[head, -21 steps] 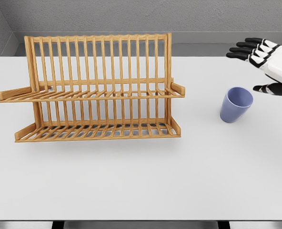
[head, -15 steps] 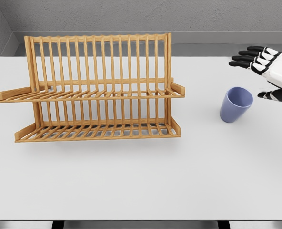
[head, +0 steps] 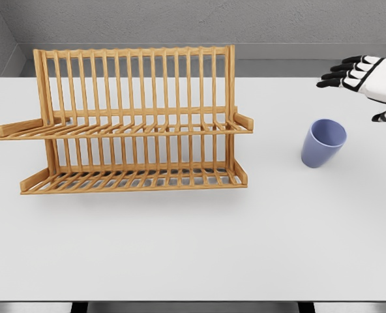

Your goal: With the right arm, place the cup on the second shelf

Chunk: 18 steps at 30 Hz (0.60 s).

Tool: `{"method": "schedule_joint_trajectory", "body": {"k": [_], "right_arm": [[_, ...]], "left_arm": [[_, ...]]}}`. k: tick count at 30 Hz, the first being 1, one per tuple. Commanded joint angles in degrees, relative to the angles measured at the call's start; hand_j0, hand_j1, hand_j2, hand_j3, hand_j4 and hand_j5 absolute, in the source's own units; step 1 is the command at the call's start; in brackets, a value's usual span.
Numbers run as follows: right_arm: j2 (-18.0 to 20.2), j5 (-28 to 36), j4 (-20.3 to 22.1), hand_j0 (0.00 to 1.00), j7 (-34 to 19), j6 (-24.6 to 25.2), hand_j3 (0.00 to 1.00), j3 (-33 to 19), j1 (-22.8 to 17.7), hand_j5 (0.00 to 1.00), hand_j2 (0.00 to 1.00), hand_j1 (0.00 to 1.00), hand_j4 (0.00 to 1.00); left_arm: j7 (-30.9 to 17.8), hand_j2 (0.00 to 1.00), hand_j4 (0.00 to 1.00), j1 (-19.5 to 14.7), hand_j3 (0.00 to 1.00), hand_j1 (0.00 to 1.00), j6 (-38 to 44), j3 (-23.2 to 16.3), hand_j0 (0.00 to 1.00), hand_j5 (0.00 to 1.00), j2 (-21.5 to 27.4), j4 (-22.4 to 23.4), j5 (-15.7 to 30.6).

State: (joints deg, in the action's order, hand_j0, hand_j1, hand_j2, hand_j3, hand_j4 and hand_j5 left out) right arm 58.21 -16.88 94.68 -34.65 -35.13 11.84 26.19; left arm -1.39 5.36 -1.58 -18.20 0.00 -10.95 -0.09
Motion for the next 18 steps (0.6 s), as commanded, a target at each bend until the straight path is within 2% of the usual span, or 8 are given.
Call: {"method": "schedule_joint_trajectory", "body": {"k": [1,8,15,18], "right_arm": [[-1.0,0.2,-3.4,1.0,-0.4,0.1,1.0,3.5,0.0,1.0,1.0,1.0,1.0],[-1.5,0.1,-4.9,1.0,-0.4,0.1,1.0,5.7,0.4,1.0,1.0,1.0,1.0],[-2.7,-0.1,-13.2,1.0,-0.4,0.1,1.0,10.5,0.8,1.0,1.0,1.0,1.0],[-4.9,-0.3,-15.8,1.0,-0.4,0.1,1.0,14.3,5.6,1.0,1.0,1.0,1.0]], "left_arm": [[0.1,1.0,1.0,-0.1,1.0,1.0,0.0,0.0,1.0,1.0,0.0,0.0,0.0],[0.0,1.0,1.0,-0.1,1.0,1.0,0.0,0.0,1.0,1.0,0.0,0.0,0.0],[0.0,1.0,1.0,0.0,1.0,1.0,0.0,0.0,1.0,1.0,0.0,0.0,0.0],[0.0,1.0,1.0,0.0,1.0,1.0,0.0,0.0,1.0,1.0,0.0,0.0,0.0]]}}
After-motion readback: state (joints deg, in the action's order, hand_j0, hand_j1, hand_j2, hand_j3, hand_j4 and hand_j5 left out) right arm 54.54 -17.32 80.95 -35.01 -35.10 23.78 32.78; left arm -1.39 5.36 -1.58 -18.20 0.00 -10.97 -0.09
